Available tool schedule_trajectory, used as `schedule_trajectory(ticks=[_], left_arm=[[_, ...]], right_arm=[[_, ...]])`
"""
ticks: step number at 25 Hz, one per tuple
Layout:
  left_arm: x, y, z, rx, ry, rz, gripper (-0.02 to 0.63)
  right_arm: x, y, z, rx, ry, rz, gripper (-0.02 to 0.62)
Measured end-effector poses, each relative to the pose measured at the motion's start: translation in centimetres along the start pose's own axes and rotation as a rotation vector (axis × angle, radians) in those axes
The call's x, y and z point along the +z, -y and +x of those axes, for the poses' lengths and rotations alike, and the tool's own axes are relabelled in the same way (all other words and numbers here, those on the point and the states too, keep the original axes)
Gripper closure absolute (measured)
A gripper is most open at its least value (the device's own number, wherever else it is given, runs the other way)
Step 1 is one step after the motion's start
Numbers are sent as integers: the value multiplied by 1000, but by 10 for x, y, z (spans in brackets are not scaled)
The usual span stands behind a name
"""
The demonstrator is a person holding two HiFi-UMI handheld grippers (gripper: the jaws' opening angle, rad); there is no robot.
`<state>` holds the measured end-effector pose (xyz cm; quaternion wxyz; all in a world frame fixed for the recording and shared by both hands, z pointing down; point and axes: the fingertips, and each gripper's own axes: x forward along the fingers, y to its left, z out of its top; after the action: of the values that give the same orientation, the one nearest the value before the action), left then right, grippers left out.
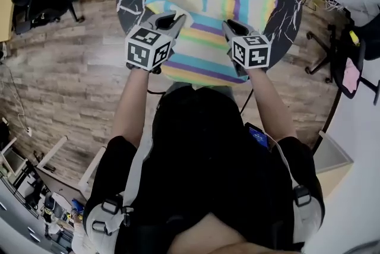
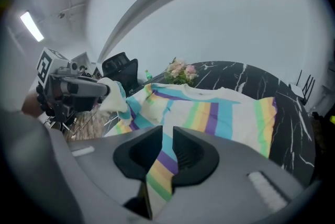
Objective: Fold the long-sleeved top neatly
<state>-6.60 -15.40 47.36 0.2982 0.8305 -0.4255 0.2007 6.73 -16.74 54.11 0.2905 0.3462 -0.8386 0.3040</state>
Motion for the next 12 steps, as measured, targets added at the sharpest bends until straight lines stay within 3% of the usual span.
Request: schedule_trajectory(ticks=[12], left_arm=[[26, 81, 109, -125, -143, 127, 581]], right_arm=[[-33, 89, -67, -79, 31, 105, 526]])
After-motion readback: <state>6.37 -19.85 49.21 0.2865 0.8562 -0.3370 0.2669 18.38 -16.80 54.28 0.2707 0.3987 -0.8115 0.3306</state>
